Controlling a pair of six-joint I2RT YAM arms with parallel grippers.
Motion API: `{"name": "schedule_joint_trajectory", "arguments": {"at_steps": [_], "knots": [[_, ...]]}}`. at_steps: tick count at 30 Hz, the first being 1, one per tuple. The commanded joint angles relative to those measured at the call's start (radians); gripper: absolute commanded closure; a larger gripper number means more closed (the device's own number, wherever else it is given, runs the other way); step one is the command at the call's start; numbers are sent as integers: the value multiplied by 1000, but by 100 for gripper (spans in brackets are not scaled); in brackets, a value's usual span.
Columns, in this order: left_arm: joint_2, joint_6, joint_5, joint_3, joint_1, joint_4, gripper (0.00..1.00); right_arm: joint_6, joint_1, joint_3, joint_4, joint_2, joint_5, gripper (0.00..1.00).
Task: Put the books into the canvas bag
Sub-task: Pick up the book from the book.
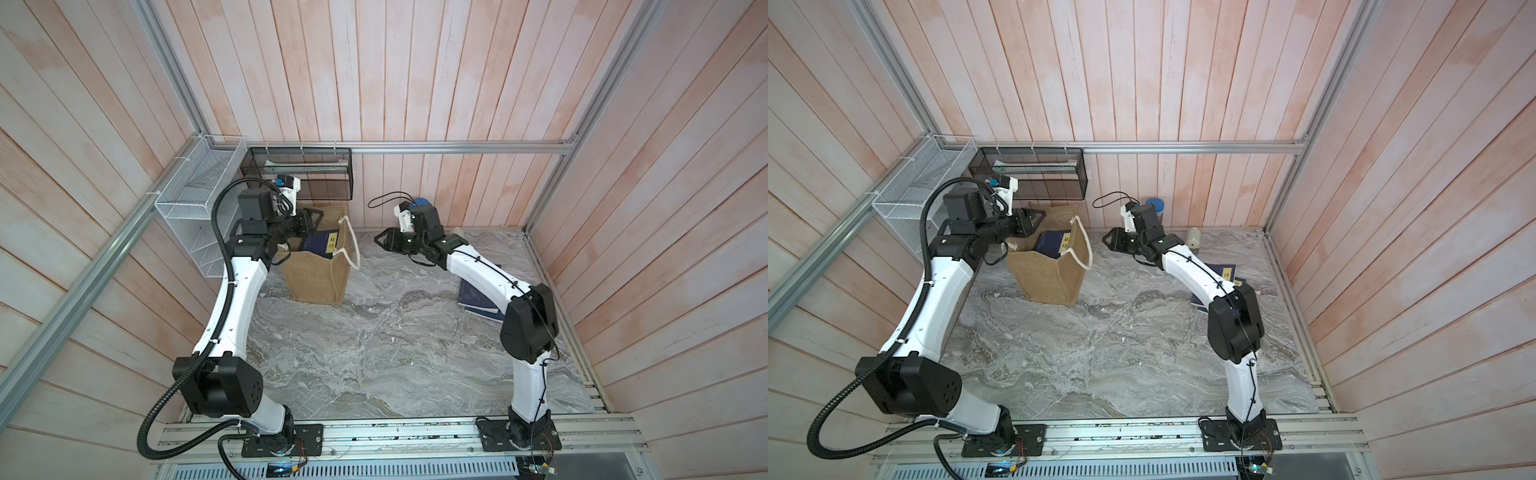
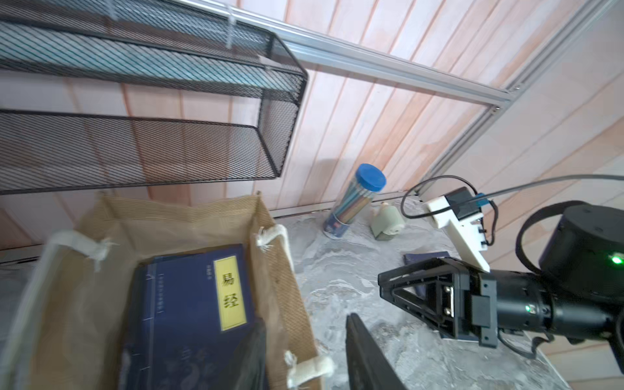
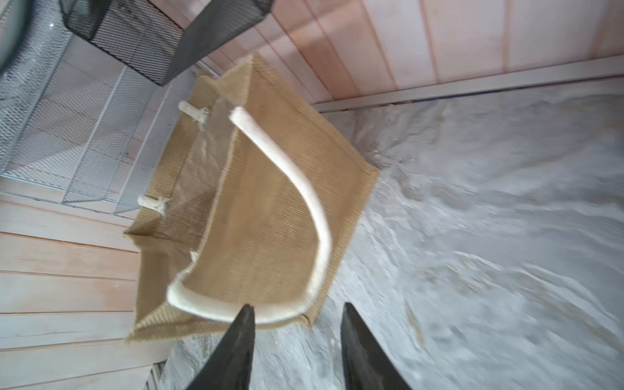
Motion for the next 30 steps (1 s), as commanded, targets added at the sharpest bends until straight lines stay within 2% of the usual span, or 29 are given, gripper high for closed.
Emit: {"name": "schedule_joint_trajectory", "arguments": {"at_steps": [1, 7, 12, 16, 20, 25, 30], "knots": [[-10, -83, -16, -69, -65, 105, 58, 15, -96, -212, 79, -127, 39, 56], [38, -145, -58, -169, -234, 221, 58, -8, -313, -562, 103, -300, 75, 56], [152, -218, -94, -205, -358, 316, 58, -42, -472, -688, 87, -348, 77, 54], [259, -283, -121, -196, -457, 395, 58, -77, -565, -715, 63, -346, 117, 52], [393, -352, -121, -125, -542, 436, 58, -96, -642, -706, 42, -302, 99, 49], [565, -450, -126, -1, -626, 466, 58, -109, -681, -709, 55, -252, 105, 47], [719, -550, -126, 115, -674, 483, 58, -122, -699, -699, 50, -198, 99, 46]]}}
